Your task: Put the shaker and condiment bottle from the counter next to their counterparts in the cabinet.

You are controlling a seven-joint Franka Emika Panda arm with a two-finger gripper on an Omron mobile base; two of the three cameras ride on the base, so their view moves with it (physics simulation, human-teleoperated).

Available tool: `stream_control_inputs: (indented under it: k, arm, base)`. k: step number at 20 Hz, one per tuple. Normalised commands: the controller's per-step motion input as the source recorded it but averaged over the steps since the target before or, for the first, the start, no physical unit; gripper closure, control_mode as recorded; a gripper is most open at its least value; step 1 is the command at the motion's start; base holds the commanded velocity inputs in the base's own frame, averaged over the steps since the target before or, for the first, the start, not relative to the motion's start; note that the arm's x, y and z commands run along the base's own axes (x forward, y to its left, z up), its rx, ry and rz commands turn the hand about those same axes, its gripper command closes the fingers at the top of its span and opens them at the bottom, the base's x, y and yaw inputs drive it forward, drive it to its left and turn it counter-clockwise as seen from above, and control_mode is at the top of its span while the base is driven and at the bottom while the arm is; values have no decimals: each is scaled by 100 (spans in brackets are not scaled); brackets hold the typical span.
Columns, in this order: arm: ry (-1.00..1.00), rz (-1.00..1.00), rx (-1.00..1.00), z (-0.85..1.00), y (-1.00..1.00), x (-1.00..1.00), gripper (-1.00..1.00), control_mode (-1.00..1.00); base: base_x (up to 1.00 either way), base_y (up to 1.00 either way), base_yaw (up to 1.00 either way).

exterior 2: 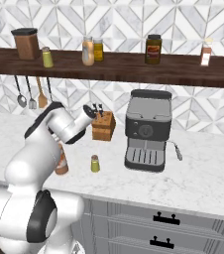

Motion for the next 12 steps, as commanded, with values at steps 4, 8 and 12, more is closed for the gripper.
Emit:
stream_control_inputs:
  k: [4, 8, 12]
  arm:
    - [0, 0, 1, 33, -3, 11, 100, -100]
    - [1, 0, 0, 36, -12, 0, 100, -100]
    - [6, 0, 0, 32, -27, -12, 100, -100]
  base:
    - [0, 0, 0]
    - [0, 0, 0]
    - [0, 0, 0]
